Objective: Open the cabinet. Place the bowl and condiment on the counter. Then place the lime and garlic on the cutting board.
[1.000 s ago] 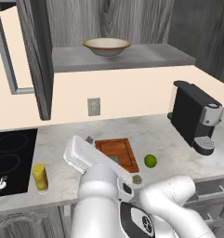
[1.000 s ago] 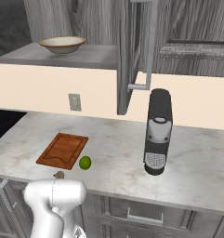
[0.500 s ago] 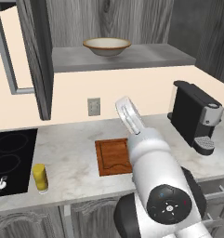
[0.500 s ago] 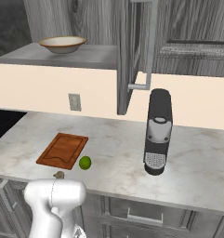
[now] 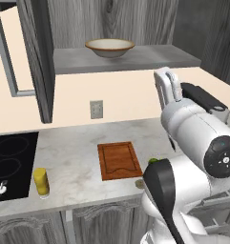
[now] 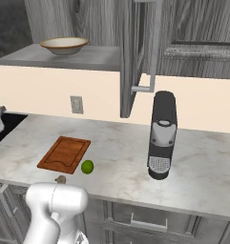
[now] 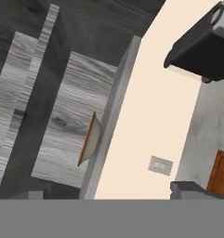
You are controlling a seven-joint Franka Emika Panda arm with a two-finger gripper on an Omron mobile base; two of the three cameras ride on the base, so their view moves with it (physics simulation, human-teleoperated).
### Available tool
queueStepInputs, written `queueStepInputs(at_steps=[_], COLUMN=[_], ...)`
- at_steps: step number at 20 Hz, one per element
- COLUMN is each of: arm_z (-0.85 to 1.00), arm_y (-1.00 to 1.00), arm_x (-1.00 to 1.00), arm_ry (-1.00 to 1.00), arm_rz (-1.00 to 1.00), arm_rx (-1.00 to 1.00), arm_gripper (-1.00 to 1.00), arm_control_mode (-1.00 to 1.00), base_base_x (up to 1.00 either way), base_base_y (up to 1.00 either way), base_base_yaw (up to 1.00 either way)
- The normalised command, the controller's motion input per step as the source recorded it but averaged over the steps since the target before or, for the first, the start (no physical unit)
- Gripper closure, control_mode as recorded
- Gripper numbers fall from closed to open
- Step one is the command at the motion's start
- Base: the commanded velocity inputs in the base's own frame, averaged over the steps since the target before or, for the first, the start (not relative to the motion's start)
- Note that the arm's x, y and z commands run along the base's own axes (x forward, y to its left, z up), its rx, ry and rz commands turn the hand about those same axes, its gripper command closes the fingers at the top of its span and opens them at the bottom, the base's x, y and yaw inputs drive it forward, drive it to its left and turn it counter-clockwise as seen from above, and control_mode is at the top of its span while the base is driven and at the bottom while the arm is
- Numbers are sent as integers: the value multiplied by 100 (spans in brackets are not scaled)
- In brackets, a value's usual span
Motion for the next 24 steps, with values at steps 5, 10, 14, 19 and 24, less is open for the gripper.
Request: queueStepInputs(at_steps=[5, 10, 14, 19, 24], arm_z=[31, 22, 5, 0, 12], arm_y=[-6, 3, 7, 9, 0], arm_x=[44, 40, 27, 21, 23], arm_ry=[0, 0, 0, 0, 0], arm_rz=[0, -1, -6, -10, -7], arm_rx=[13, 4, 0, -1, 0], arm_gripper=[-100, -100, -100, -100, -100], arm_control_mode=[-100, -100, -100, -100, -100], base_base_x=[0, 0, 0, 0, 0], base_base_y=[0, 0, 0, 0, 0], base_base_yaw=[0, 0, 0, 0, 0])
